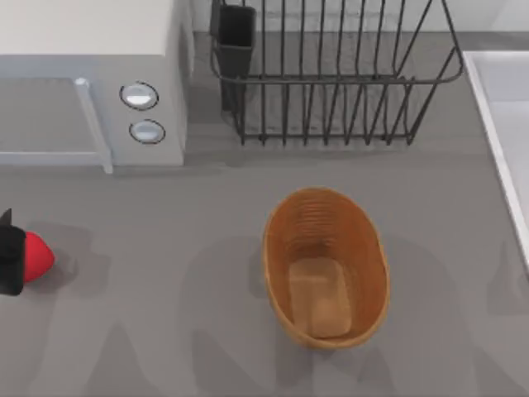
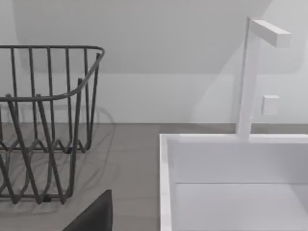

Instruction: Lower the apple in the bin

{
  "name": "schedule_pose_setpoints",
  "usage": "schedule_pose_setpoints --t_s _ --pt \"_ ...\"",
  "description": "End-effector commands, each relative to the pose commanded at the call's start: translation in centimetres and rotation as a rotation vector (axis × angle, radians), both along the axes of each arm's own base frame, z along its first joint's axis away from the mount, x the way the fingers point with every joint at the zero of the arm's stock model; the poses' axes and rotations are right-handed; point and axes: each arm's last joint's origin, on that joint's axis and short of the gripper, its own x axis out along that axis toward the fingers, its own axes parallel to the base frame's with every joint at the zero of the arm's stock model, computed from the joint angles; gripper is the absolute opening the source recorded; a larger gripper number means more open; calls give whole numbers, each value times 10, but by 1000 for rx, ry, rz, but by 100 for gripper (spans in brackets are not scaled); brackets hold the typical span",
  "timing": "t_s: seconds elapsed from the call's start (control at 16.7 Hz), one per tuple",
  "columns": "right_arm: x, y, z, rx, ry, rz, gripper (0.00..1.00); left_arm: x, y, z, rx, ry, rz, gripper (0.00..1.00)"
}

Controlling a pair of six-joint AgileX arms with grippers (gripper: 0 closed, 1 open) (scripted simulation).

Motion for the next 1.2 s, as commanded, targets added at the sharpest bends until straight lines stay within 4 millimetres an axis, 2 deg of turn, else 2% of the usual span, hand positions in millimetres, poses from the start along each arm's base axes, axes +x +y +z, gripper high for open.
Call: schedule_pose_setpoints --t_s 0.24,0.48,0.72,0.96,1.2 --pt "0 0 0 0 0 0 100 54 0 6 107 390 -93 100" --pt "0 0 0 0 0 0 100 110 1 -12 176 751 -217 100" --pt "0 0 0 0 0 0 100 153 1 -32 212 975 -330 100" --pt "0 0 0 0 0 0 100 177 2 -43 229 1069 -390 100" --pt "0 0 0 0 0 0 100 180 2 -44 231 1074 -395 100"
